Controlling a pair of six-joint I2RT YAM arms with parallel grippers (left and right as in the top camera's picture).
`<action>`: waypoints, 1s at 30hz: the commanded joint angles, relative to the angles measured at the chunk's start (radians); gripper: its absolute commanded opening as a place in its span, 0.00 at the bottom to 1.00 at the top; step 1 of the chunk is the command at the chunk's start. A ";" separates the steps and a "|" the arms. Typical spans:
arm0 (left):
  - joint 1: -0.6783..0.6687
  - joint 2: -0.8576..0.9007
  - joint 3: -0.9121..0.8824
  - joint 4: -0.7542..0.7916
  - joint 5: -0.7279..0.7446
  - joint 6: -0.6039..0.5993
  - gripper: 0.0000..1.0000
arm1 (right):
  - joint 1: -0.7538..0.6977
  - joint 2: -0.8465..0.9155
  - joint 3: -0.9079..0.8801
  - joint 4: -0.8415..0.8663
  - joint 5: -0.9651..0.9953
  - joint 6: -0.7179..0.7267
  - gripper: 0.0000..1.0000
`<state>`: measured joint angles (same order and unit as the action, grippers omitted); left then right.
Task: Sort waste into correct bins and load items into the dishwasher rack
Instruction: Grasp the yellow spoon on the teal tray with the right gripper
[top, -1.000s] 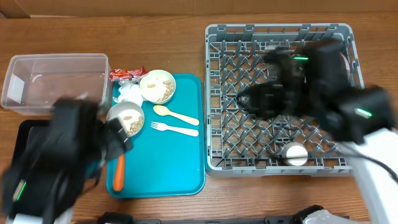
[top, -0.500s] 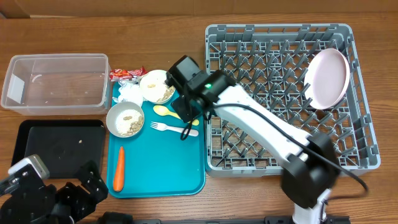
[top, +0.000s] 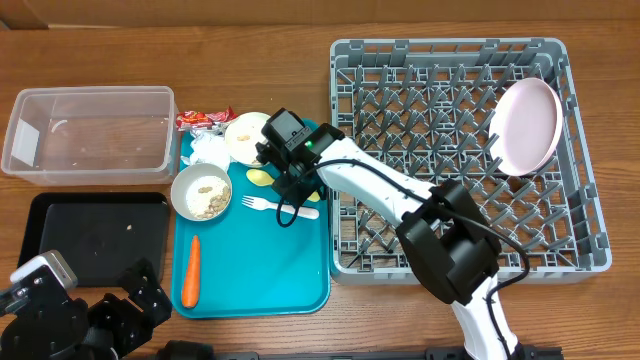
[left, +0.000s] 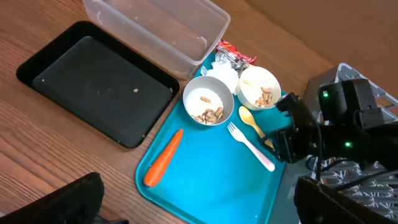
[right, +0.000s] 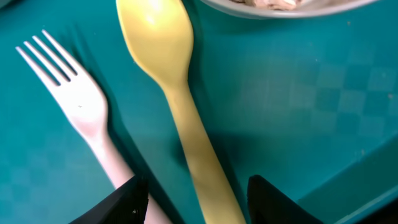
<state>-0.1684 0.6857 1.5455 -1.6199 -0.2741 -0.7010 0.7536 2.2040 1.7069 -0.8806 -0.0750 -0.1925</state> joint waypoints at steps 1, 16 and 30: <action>0.006 0.000 0.008 0.001 -0.021 -0.010 1.00 | 0.007 0.034 0.000 0.014 -0.010 -0.019 0.53; 0.006 0.000 0.008 0.000 -0.021 -0.010 1.00 | 0.008 0.047 0.000 0.029 -0.006 -0.018 0.25; 0.006 0.000 0.008 0.000 -0.021 -0.010 1.00 | 0.008 -0.005 0.072 -0.125 -0.005 0.009 0.07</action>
<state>-0.1684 0.6857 1.5455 -1.6203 -0.2741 -0.7010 0.7609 2.2433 1.7412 -0.9882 -0.0872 -0.1989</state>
